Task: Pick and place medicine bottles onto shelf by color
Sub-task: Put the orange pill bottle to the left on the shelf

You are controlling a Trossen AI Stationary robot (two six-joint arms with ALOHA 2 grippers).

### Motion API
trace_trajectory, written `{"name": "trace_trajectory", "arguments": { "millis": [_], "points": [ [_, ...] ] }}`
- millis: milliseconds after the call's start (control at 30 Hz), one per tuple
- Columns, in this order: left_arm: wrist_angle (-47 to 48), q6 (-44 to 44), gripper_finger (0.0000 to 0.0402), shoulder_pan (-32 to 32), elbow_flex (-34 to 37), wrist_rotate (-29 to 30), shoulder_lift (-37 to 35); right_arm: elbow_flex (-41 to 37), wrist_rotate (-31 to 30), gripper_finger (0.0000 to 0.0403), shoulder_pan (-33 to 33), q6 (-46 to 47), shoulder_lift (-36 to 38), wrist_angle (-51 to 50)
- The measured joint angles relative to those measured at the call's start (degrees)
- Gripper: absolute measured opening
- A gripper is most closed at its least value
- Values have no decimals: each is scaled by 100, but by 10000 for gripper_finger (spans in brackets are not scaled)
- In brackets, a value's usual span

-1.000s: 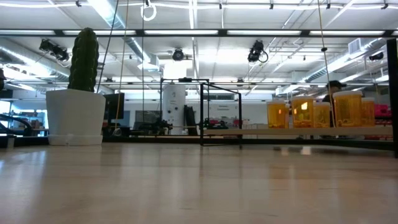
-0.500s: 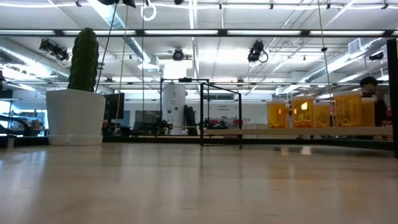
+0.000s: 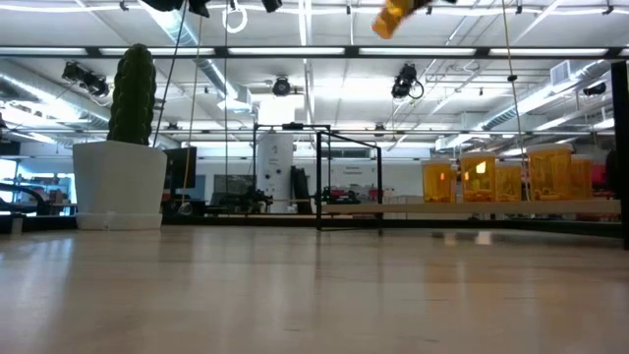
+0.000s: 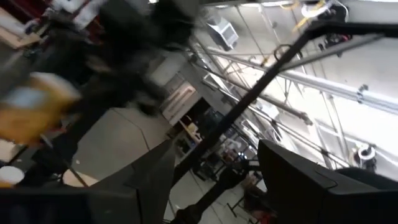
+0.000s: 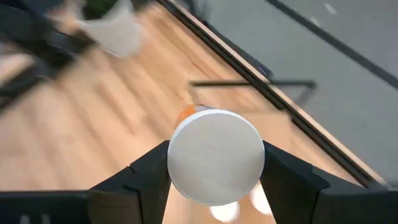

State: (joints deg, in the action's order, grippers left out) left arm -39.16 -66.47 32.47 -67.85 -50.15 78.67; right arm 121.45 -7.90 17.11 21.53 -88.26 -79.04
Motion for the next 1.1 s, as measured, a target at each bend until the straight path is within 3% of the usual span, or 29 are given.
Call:
{"name": "trace_trajectory", "arguments": {
  "millis": [133, 300, 567, 800, 933, 1100],
  "points": [
    [7, 143, 231, -106, 2, -13, -150, 0, 20, 226, 617, -70, -356, -300],
    [6, 163, 231, -234, 2, -6, -389, -2, 468, 226, 1096, -347, -1072, -347],
    [9, 181, 231, -478, 0, 35, -839, -11, 493, 226, 1286, -1074, -2135, -232],
    [10, 229, 231, -511, 0, 58, -1192, -108, 340, 226, 1405, -935, -2508, 135],
    [46, 240, 231, -500, -2, 59, -1355, -837, 304, 226, 1433, -596, -2218, 521],
    [255, 310, 231, -500, -2, 81, -1429, -2461, 322, 226, 1435, -254, -1490, 1465]
  ]
}}
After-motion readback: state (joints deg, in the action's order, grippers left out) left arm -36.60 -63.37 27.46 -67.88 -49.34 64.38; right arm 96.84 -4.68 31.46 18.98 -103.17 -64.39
